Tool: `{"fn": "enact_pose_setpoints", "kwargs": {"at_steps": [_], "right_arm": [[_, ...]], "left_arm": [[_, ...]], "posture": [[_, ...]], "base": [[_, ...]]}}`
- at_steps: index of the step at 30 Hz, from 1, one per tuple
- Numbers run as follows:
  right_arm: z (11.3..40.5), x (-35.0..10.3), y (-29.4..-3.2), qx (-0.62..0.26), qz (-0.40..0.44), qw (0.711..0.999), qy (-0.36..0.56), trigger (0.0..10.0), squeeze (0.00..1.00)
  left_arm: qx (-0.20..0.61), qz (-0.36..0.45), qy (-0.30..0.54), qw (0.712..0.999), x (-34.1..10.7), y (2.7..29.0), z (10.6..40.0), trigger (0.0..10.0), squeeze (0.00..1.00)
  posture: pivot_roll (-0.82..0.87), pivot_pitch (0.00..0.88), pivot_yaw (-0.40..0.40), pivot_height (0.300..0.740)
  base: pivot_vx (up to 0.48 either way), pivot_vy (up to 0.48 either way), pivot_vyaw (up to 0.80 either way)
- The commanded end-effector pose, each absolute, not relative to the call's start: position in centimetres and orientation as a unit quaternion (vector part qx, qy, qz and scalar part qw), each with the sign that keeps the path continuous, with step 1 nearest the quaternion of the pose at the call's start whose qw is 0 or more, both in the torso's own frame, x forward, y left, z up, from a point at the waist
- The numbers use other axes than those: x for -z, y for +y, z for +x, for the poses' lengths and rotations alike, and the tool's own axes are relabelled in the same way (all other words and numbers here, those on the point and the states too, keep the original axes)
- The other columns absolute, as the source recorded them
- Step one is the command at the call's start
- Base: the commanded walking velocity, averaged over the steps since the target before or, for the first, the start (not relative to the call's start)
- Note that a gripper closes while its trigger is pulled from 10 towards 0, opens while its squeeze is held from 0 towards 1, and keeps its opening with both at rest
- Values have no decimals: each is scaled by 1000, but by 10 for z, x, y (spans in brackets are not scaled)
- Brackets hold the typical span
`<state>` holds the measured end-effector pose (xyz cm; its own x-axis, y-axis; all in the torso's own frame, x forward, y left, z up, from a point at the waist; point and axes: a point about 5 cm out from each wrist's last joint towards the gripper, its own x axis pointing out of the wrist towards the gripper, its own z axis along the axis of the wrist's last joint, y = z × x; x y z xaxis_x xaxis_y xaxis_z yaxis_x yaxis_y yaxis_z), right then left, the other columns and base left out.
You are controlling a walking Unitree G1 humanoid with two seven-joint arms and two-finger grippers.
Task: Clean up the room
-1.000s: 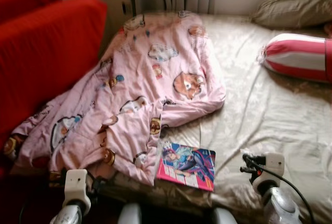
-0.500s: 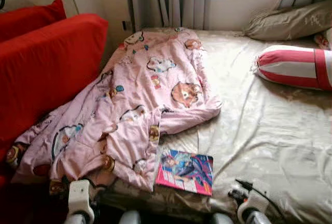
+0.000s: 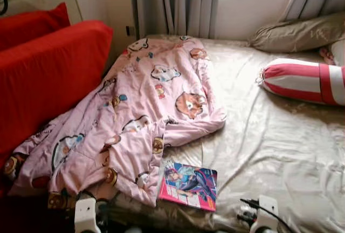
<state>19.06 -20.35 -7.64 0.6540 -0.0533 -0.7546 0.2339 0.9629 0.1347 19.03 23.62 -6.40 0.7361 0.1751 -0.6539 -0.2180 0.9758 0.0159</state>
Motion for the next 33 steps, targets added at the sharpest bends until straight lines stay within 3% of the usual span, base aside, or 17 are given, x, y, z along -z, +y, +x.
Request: {"fn": "enact_pose_setpoints", "kwargs": {"at_steps": [1, 15, 33], "right_arm": [[186, 78, -205, 76, 102, 900, 418, 10000, 0], [170, 86, -210, 83, 116, 884, 445, 10000, 0], [180, 81, -216, 112, 146, 884, 429, 10000, 0]], "left_arm": [[-113, -35, 356, 927, 66, 236, 188, 10000, 0], [-115, -42, 362, 924, 69, 230, 187, 10000, 0], [-128, -49, 362, 922, 64, 238, 195, 10000, 0]], "posture": [[53, 0, -47, 728], [49, 0, -42, 740], [53, 0, -41, 740]], "base": [[0, 0, 0], [0, 0, 0], [0, 0, 0]]}}
